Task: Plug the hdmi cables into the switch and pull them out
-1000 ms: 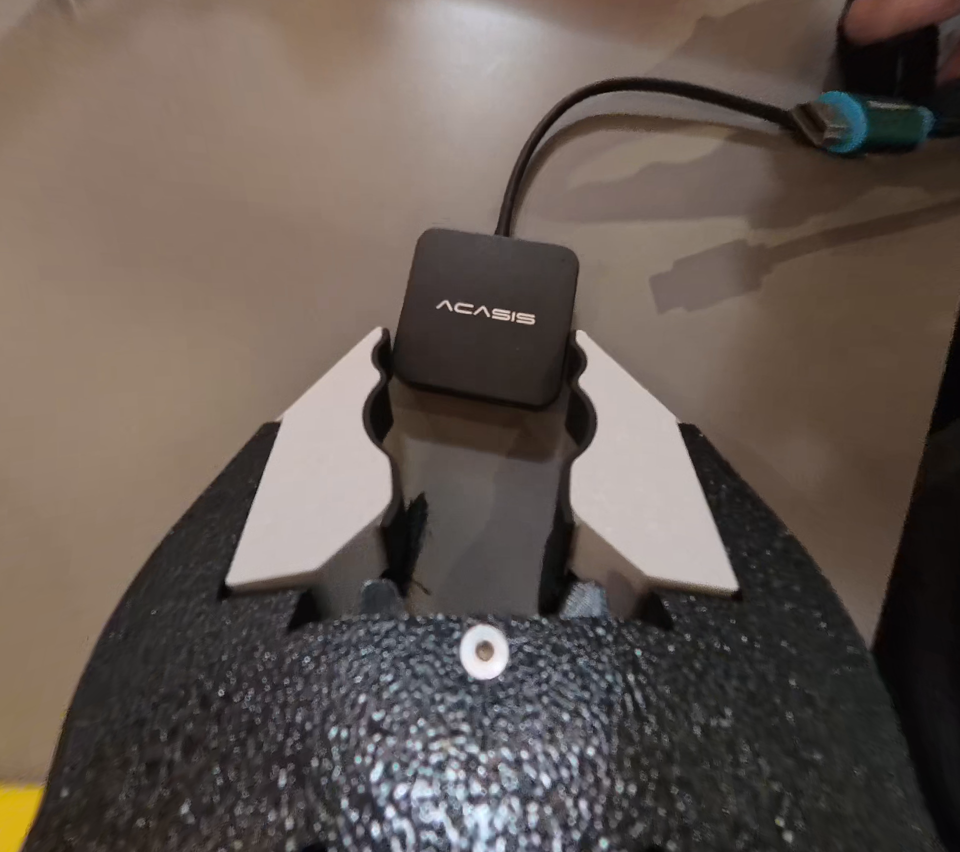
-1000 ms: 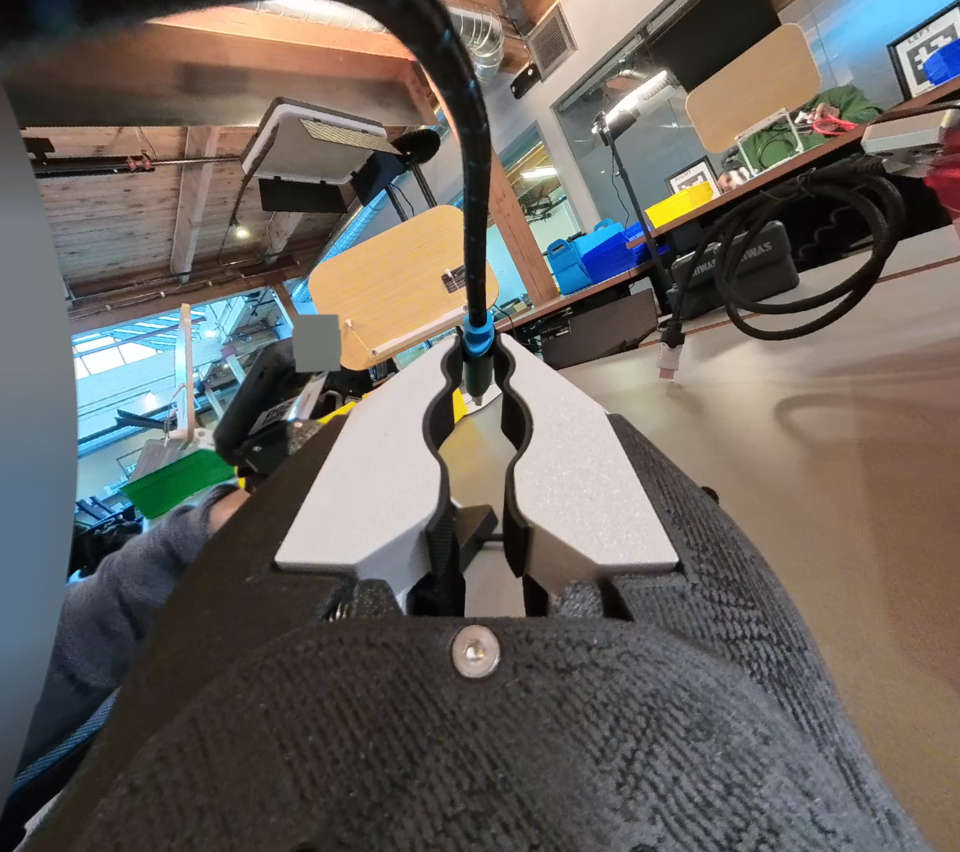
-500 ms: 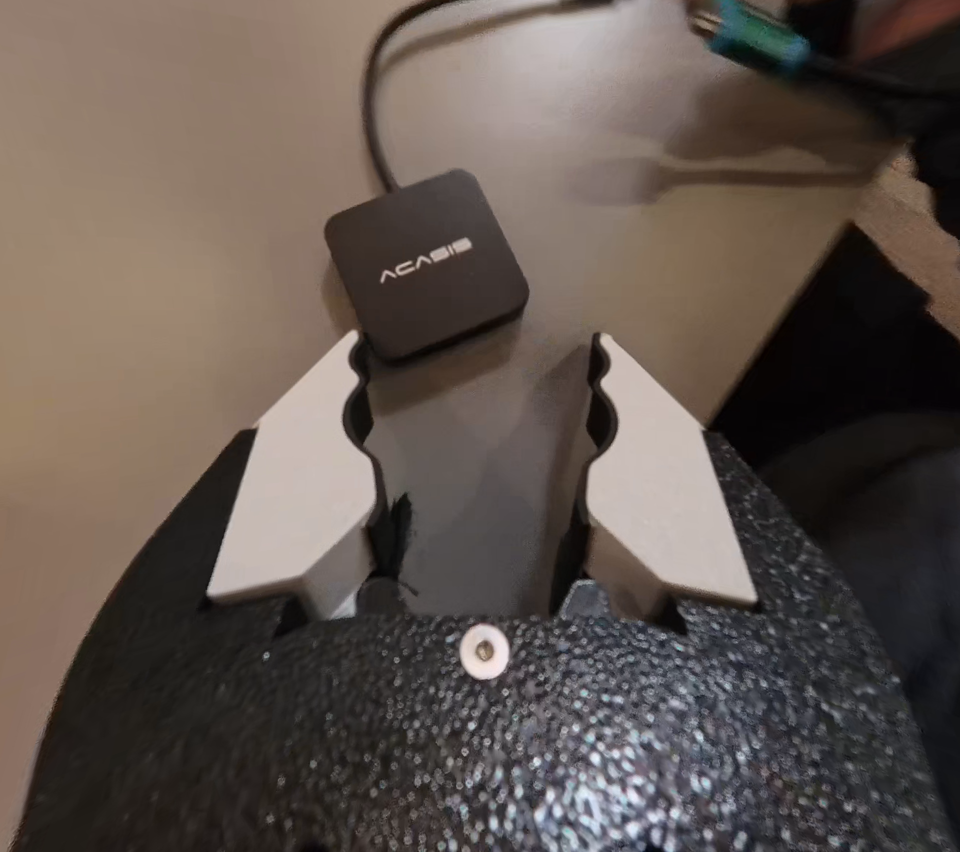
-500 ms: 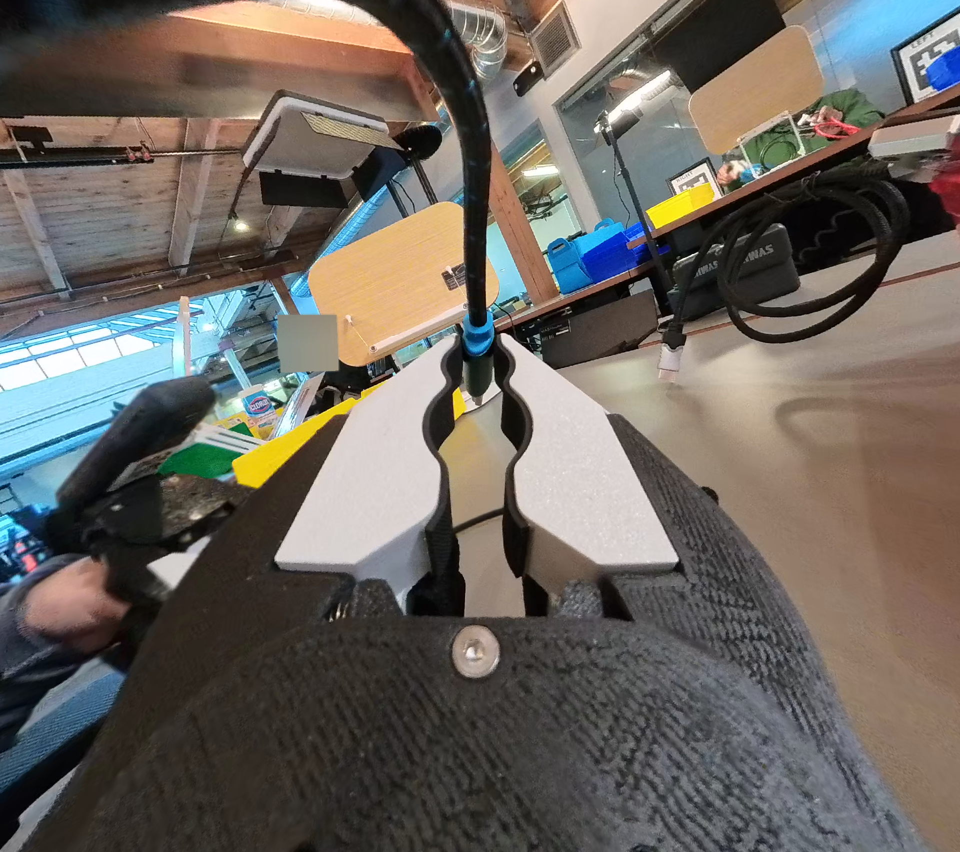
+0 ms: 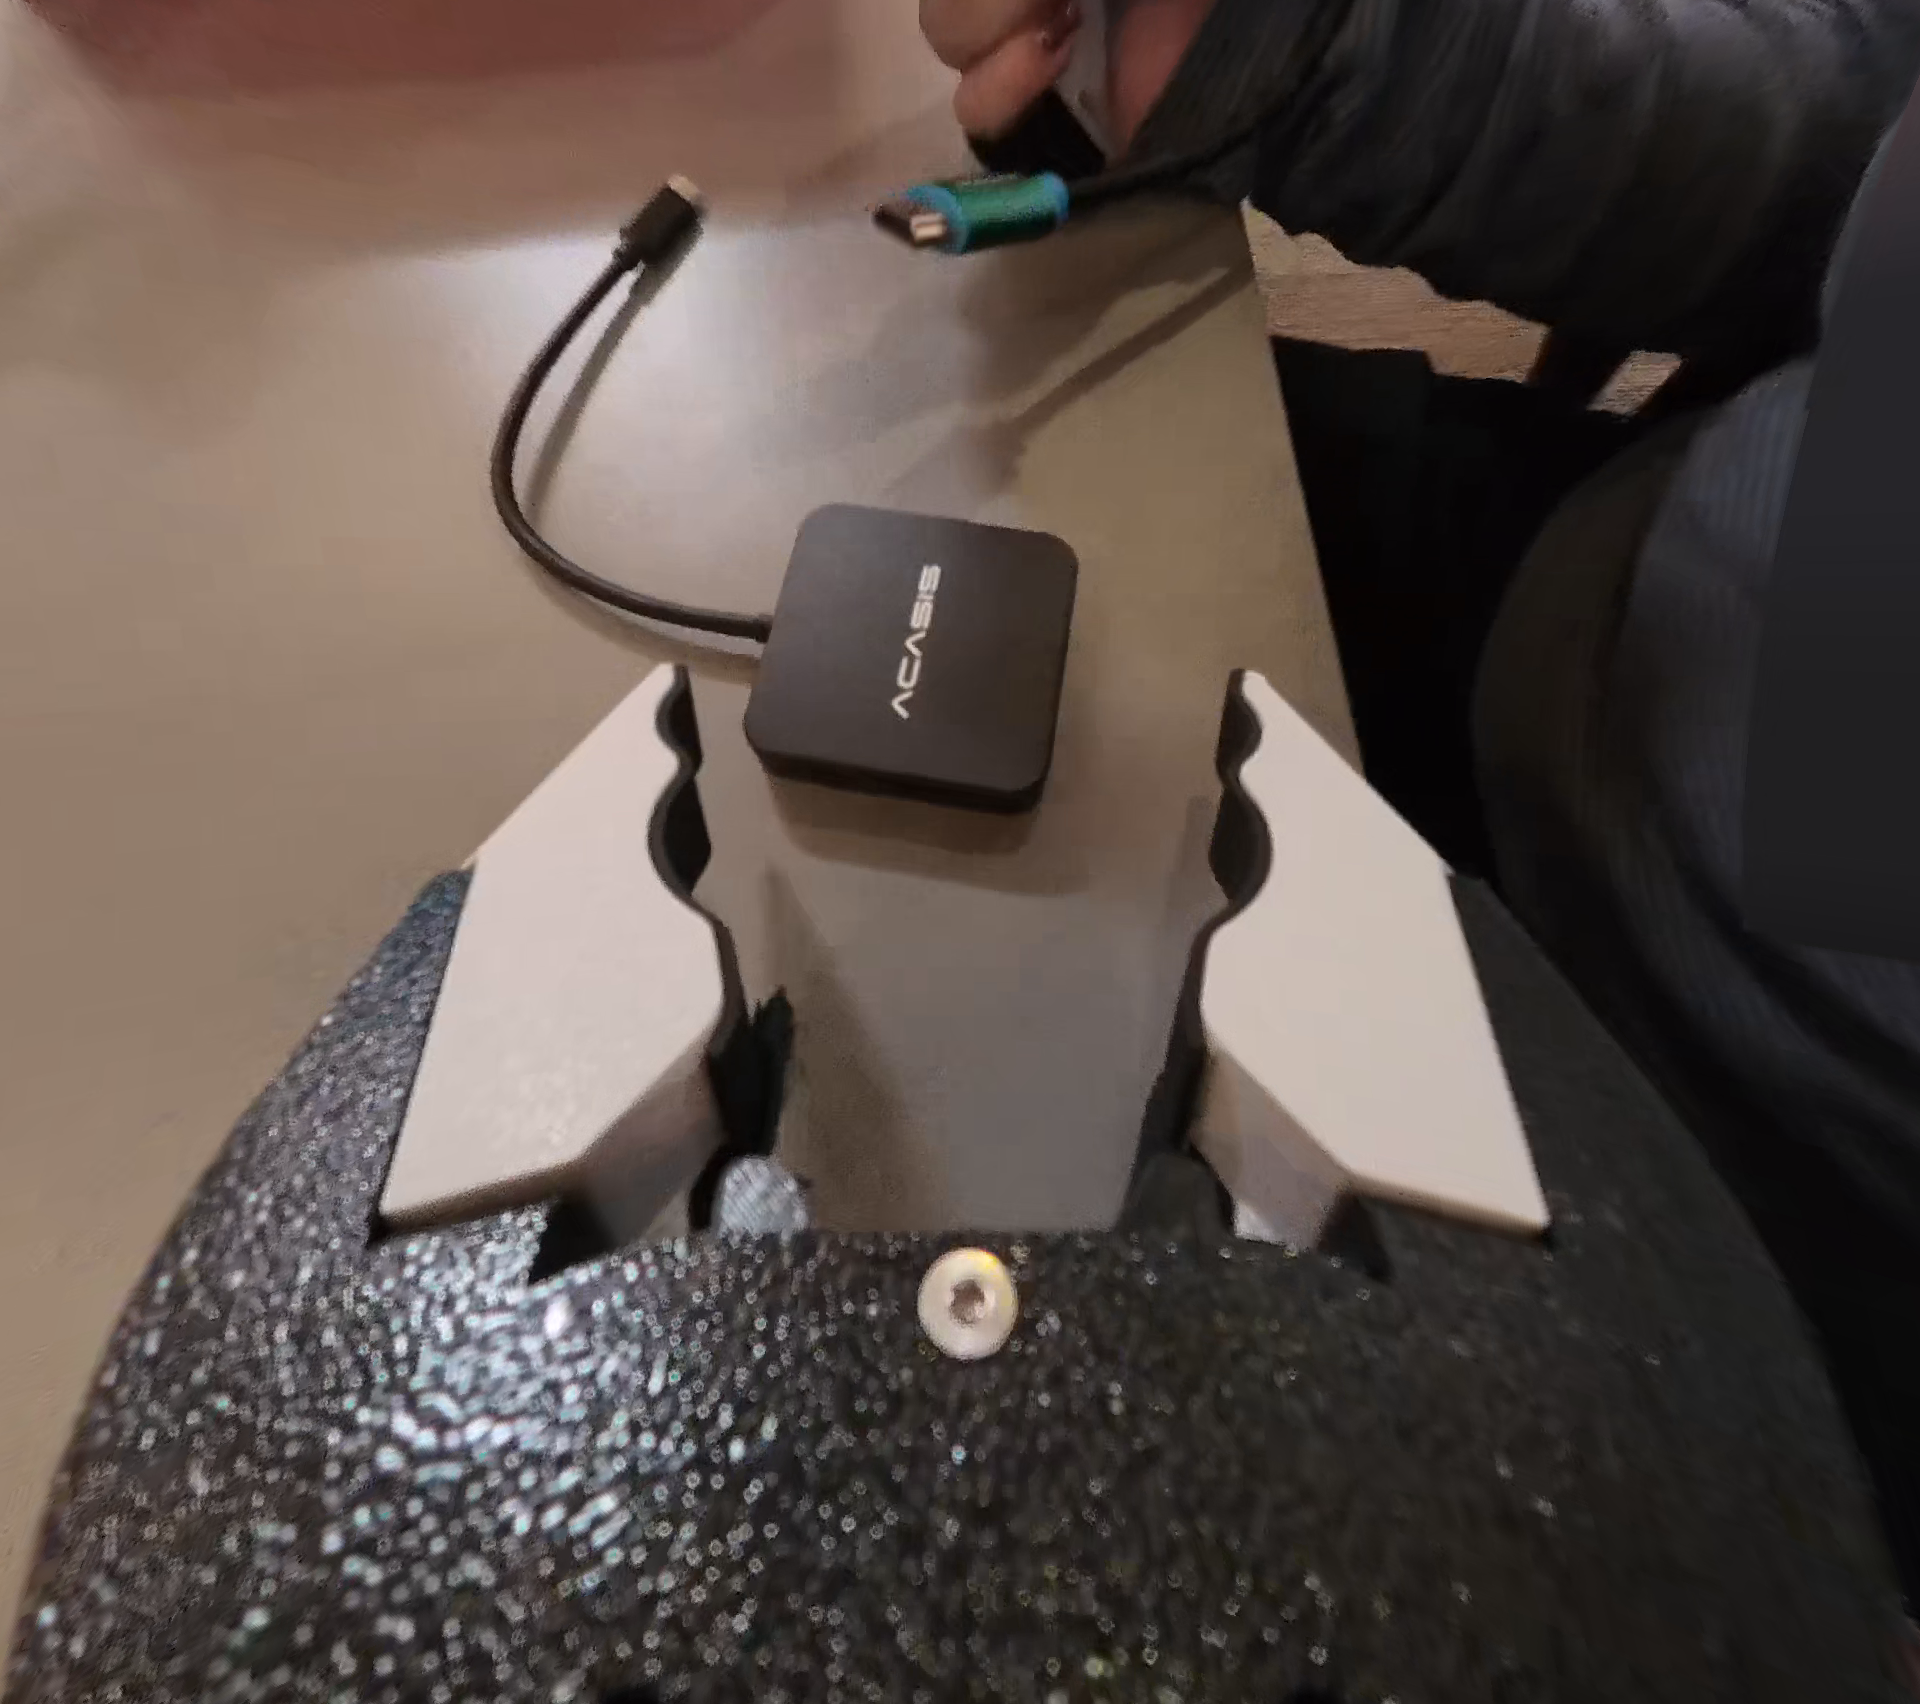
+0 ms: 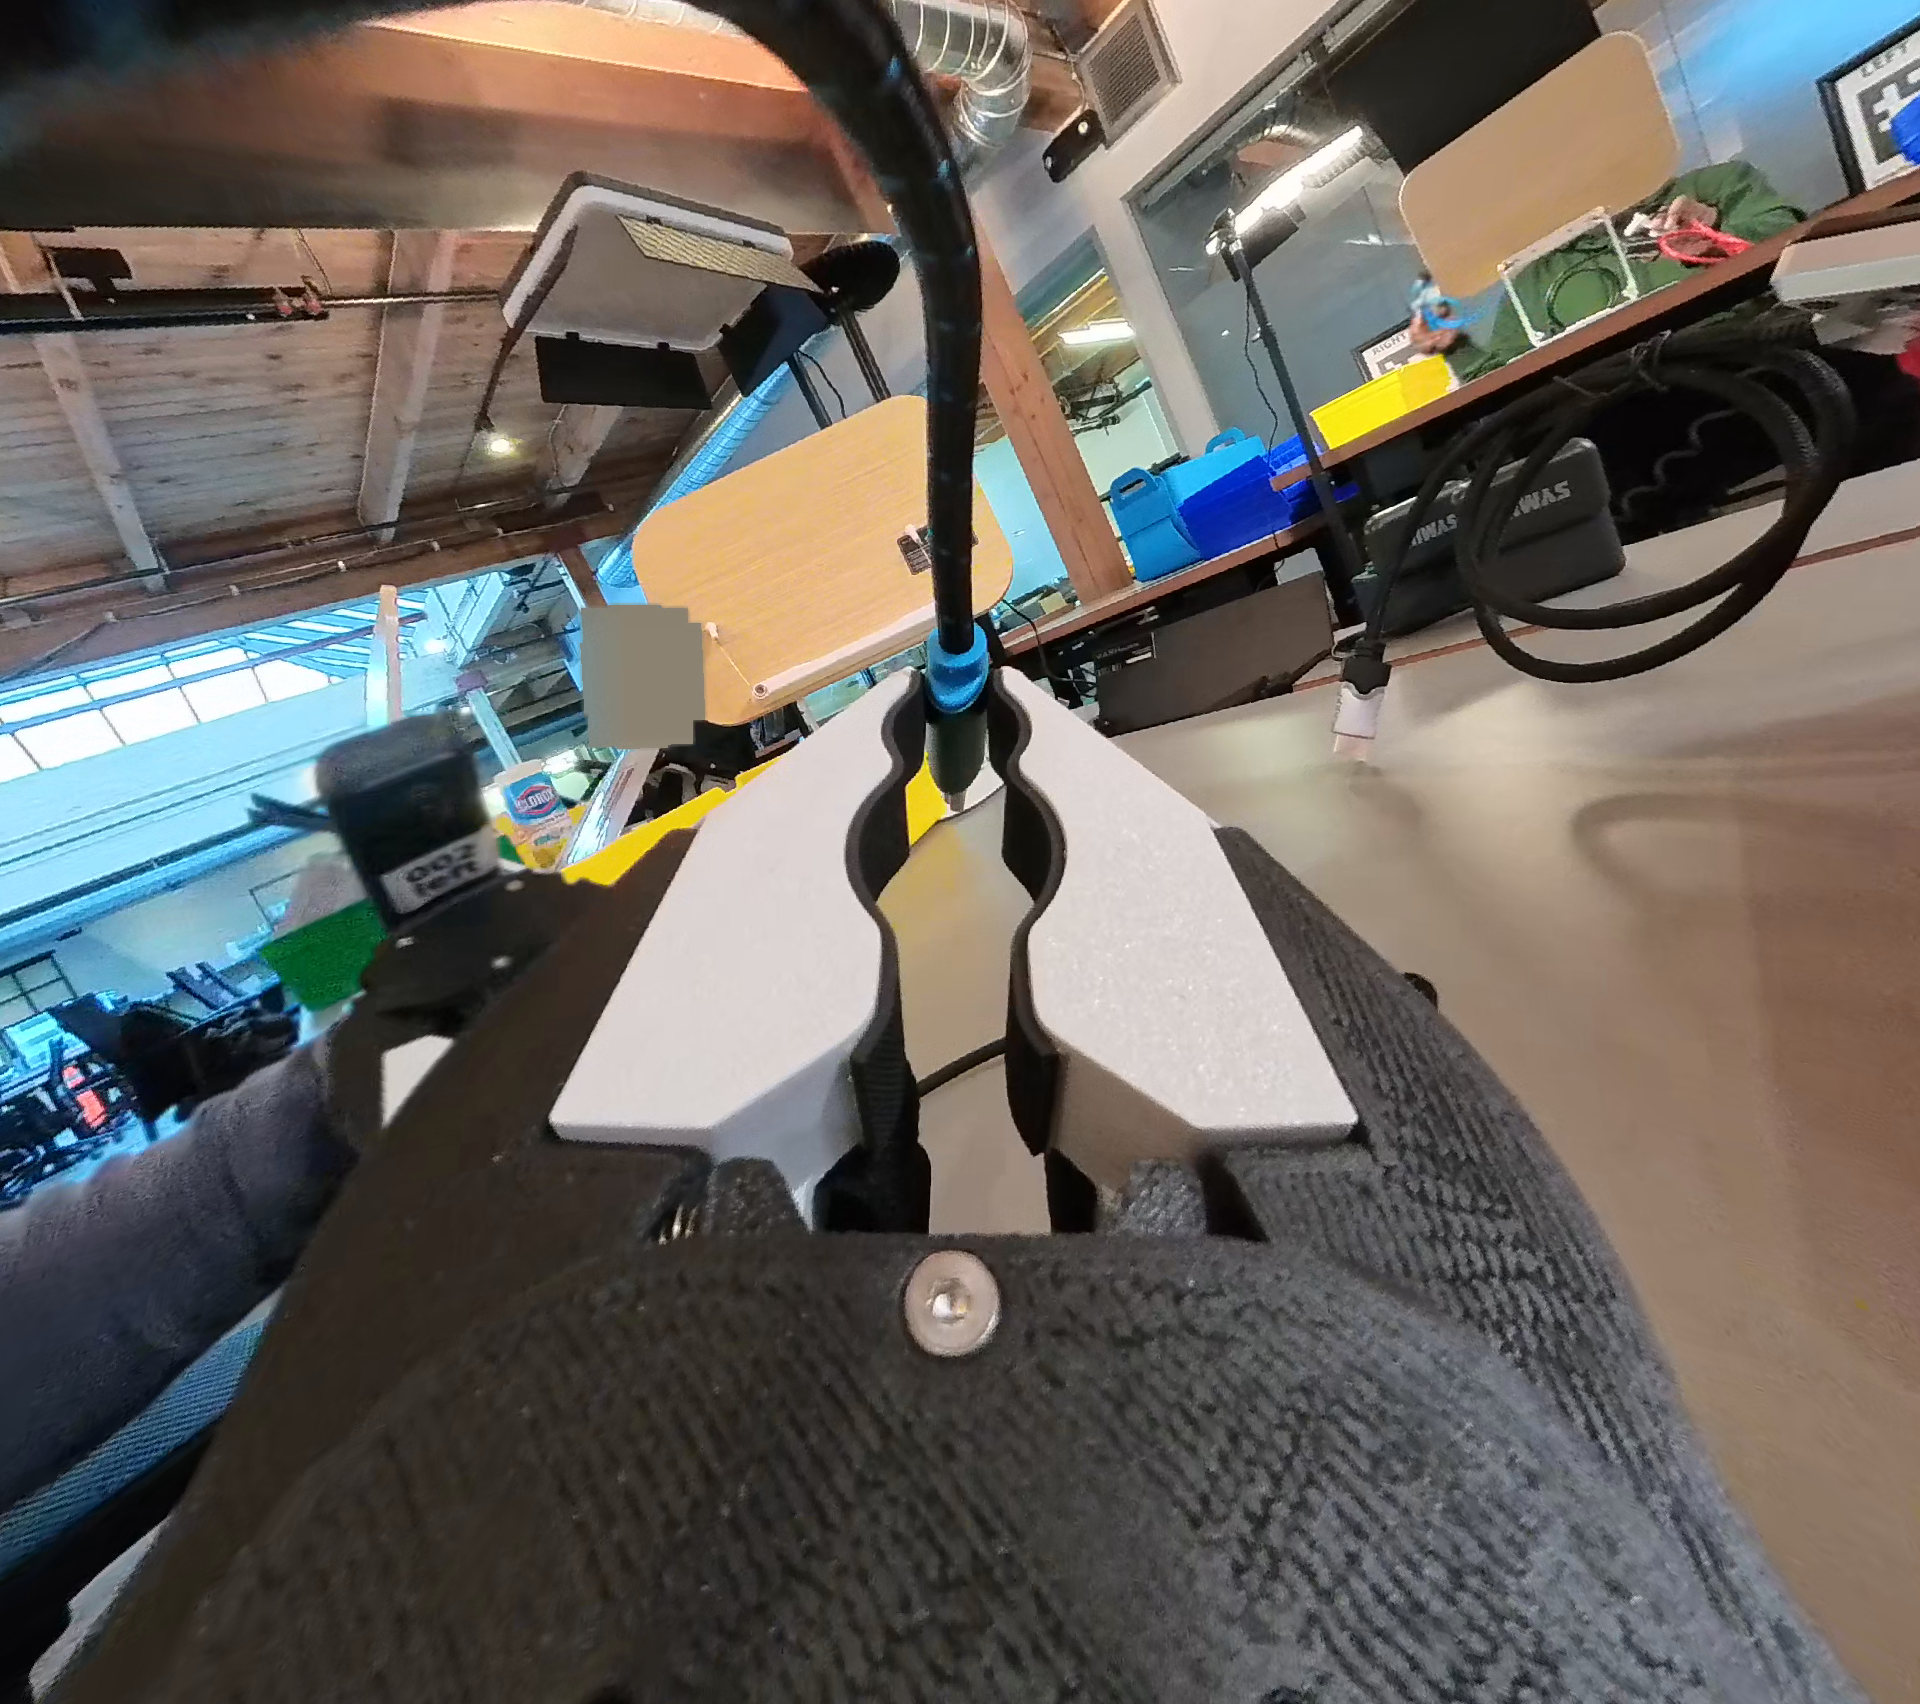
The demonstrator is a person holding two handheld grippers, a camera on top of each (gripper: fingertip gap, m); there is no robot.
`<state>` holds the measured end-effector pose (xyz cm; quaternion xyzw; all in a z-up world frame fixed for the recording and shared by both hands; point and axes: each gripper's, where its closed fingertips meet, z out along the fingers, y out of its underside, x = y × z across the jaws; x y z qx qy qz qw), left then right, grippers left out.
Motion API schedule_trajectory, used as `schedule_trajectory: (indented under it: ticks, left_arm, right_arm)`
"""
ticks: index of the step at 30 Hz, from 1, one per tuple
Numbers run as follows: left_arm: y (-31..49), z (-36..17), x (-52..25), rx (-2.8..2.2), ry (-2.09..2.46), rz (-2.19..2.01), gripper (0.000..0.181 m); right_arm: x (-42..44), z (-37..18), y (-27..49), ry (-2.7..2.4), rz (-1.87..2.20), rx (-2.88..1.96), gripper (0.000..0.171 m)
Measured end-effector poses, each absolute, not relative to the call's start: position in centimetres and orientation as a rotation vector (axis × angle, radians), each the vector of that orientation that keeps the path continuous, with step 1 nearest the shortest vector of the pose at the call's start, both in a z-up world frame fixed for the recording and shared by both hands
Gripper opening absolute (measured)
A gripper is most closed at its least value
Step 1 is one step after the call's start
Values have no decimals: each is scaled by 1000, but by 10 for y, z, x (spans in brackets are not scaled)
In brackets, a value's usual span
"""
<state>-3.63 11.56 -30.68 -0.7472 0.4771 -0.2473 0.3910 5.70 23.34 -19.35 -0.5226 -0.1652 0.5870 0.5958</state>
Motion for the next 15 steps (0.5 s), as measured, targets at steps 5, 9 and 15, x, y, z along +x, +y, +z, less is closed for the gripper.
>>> schedule_trajectory:
  ticks: [5, 9, 15]
  left_arm:
    - [122, -323, -33, -1933, 1294, -681, 96]
    - [124, -327, -29, -1916, 1359, -660, 86]
    - [129, -326, -32, -1915, 1349, -653, 70]
  right_arm:
    - [57, -194, 233, -386, 1370, -1214, 9]
    - [56, -194, 233, -389, 1373, -1214, 10]
    - [56, -193, 232, -394, 1374, -1210, 9]
